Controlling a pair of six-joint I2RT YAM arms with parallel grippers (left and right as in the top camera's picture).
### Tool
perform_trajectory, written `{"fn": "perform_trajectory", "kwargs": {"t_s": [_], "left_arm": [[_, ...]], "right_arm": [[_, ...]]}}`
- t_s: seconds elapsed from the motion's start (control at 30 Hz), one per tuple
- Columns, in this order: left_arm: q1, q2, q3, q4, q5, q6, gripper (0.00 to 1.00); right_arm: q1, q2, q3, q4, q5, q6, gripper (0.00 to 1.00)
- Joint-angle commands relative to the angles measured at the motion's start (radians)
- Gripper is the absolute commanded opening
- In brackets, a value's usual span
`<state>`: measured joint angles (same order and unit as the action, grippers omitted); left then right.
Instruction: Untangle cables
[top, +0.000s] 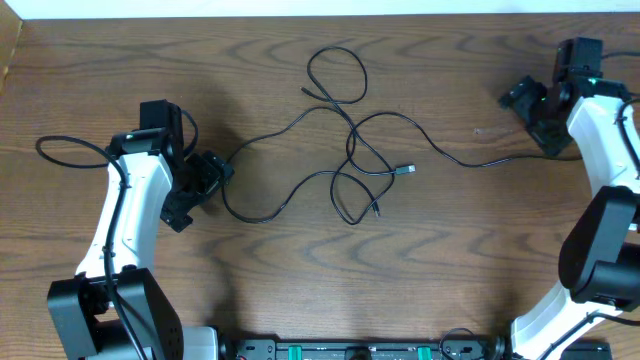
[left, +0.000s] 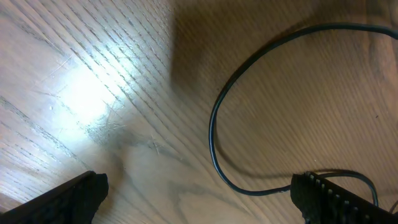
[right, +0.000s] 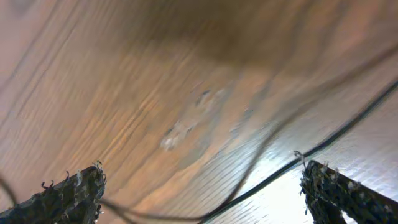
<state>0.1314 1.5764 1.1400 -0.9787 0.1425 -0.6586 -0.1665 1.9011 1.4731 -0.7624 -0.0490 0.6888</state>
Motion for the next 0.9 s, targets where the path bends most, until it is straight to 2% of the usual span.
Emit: {"fn": "perform_trajectory", "kwargs": {"t_s": [0.0, 0.27, 0.53, 0.77, 0.87], "left_arm": [[0.0, 0.0, 0.003, -0.002, -0.021, -0.009, 0.99], [0.0, 0.0, 0.003, -0.002, -0.021, -0.009, 0.99], [0.0, 0.0, 0.003, -0.002, -0.021, -0.009, 0.99], [0.0, 0.0, 0.003, -0.002, -0.021, -0.009, 0.99], [0.0, 0.0, 0.003, -0.002, -0.021, -0.009, 0.99]], "right_arm": [[0.06, -0.001, 0.004, 0.02, -0.146, -0.123, 0.99], [0.285, -0.001, 0.004, 0.092, -0.175, -0.175, 0.99], [0.513, 0.005, 0.004, 0.162, -0.01, -0.17, 0.99], [0.666, 0.086, 0.004, 0.265, 0.022, -0.17, 0.99], [0.707, 0.156, 0.004, 0.334, 0.021, -0.17, 0.92]]}}
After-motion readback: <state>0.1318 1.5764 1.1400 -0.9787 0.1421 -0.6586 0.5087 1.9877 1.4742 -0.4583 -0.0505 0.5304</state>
